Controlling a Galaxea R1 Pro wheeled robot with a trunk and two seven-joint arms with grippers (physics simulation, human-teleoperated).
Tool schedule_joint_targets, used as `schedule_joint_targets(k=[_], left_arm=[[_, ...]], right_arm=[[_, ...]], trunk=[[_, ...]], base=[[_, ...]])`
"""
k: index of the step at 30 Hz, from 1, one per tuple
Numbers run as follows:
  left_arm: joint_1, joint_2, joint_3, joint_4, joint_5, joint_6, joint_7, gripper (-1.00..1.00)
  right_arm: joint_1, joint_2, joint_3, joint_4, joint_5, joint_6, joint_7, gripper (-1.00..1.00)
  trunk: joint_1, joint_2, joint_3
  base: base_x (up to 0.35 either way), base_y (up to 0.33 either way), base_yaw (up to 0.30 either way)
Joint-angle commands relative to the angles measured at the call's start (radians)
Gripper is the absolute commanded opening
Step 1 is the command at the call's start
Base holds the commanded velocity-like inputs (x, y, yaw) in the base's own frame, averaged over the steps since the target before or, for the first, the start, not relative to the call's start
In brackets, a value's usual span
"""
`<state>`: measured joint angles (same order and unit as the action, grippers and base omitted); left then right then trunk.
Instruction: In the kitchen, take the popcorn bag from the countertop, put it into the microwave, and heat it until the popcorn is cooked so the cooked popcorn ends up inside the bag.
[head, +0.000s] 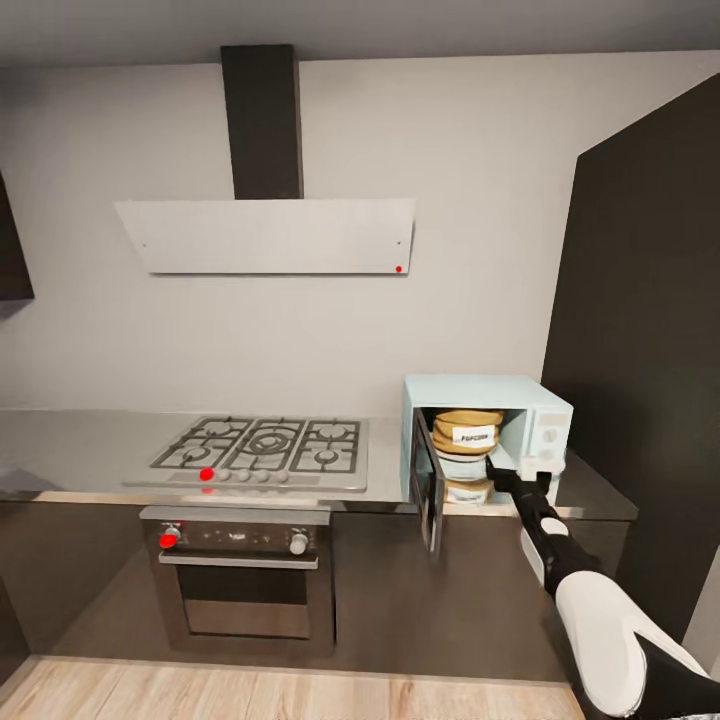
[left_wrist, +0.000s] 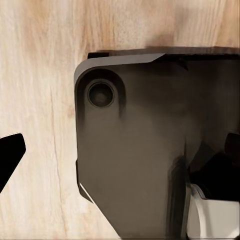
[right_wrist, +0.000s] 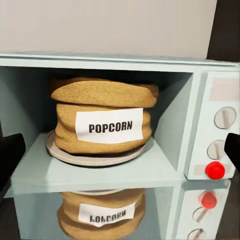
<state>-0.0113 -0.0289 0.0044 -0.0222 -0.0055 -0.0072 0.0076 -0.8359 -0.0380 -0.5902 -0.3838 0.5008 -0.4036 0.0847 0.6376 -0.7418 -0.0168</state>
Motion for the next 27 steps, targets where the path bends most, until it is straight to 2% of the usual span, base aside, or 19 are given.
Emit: schedule_joint_targets(k=[1,7,13,16,17,21,26,27], left_arm=[[-0.001,-0.001,0.001,0.0,-0.001,-0.001,0.002,1.0],[-0.002,0.002,0.002,-0.001,0.001,-0.002,0.006,1.0],[-0.003,0.032,0.004,-0.034,0.001,-0.005,0.009,1.0],[-0.003,0.037,0.005,-0.051,0.002,-0.006,0.009,1.0],[-0.003,0.038,0.005,-0.104,0.002,-0.005,0.009,1.0],[-0.003,0.041,0.005,-0.18,0.002,-0.004,0.009,1.0],[-0.003,0.043,0.006,-0.311,0.002,-0.004,0.009,1.0],[-0.003,0.042,0.006,-0.348,0.002,-0.004,0.01,1.0]], right_arm=[[-0.007,-0.005,-0.009,0.006,0.002,-0.004,0.009,1.0],[-0.041,-0.039,-0.011,0.04,0.003,-0.003,0.001,1.0],[-0.075,-0.073,-0.01,0.073,0.004,0.011,0.0,1.0],[-0.073,-0.09,-0.01,0.09,0.004,0.028,0.0,1.0],[-0.053,-0.137,-0.01,0.463,0.004,0.121,0.0,1.0],[0.021,-0.138,-0.009,0.465,0.004,0.153,0.0,1.0],[0.144,-0.135,-0.007,0.465,0.005,0.156,0.003,1.0],[0.189,-0.133,-0.007,0.465,0.005,0.156,0.003,1.0]], trunk=[[0.0,-0.001,-0.002],[0.0,-0.001,-0.002],[0.0,-0.001,-0.002],[0.0,-0.001,-0.002],[0.0,-0.001,-0.002],[0.0,-0.001,-0.002],[0.0,-0.001,-0.002],[0.0,-0.001,-0.002]], base=[[0.0,0.0,0.0],[0.0,0.0,0.0],[0.0,0.0,0.0],[0.0,0.0,0.0],[0.0,0.0,0.0],[0.0,0.0,0.0],[0.0,0.0,0.0],[0.0,0.0,0.0]])
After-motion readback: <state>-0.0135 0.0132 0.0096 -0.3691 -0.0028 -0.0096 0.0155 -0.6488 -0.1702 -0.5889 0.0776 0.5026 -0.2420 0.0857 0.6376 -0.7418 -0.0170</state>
